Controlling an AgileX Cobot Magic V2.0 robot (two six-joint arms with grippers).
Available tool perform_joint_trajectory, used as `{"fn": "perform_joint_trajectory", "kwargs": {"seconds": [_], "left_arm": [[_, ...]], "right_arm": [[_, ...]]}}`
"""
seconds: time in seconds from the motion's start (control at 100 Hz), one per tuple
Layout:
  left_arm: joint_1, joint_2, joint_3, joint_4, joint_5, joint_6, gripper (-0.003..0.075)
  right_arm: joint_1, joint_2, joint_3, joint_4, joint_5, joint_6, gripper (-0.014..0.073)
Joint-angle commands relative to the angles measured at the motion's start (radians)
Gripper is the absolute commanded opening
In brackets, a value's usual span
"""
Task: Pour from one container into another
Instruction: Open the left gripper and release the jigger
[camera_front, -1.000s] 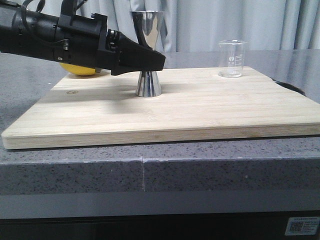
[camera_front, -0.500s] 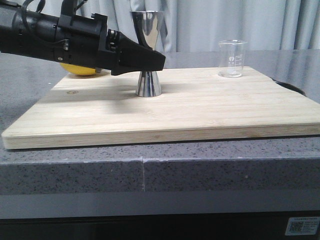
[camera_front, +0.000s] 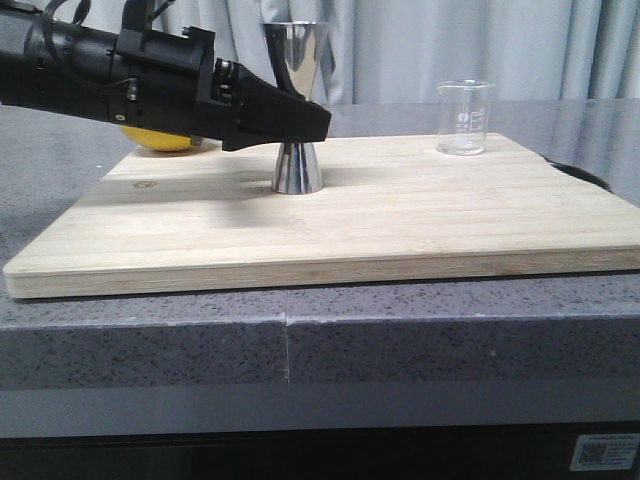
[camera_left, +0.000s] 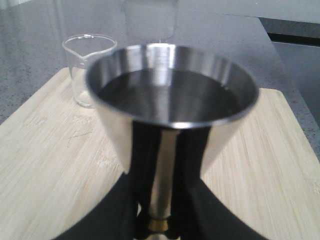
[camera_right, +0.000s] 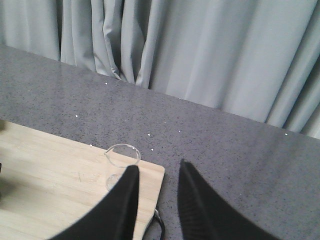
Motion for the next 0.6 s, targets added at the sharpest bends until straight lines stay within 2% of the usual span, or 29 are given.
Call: {"fn": "perform_joint_trajectory", "kwargs": {"seconds": [0.0,0.31,0.59], "left_arm": [[-0.008,-0.045,-0.028,-0.056,0.066,0.002,0.0056],[-0.008,-0.045,-0.028,-0.056,0.066,0.002,0.0262],[-0.008,-0.045,-0.028,-0.056,0.066,0.002,0.0352]], "right_arm": [[0.001,-0.009,-0.028,-0.011,-0.077,0.000,0.0166],[0.001,-0.009,-0.028,-0.011,-0.086,0.000,0.0166],[0.001,-0.009,-0.028,-0.011,-0.088,0.000,0.0166]]}}
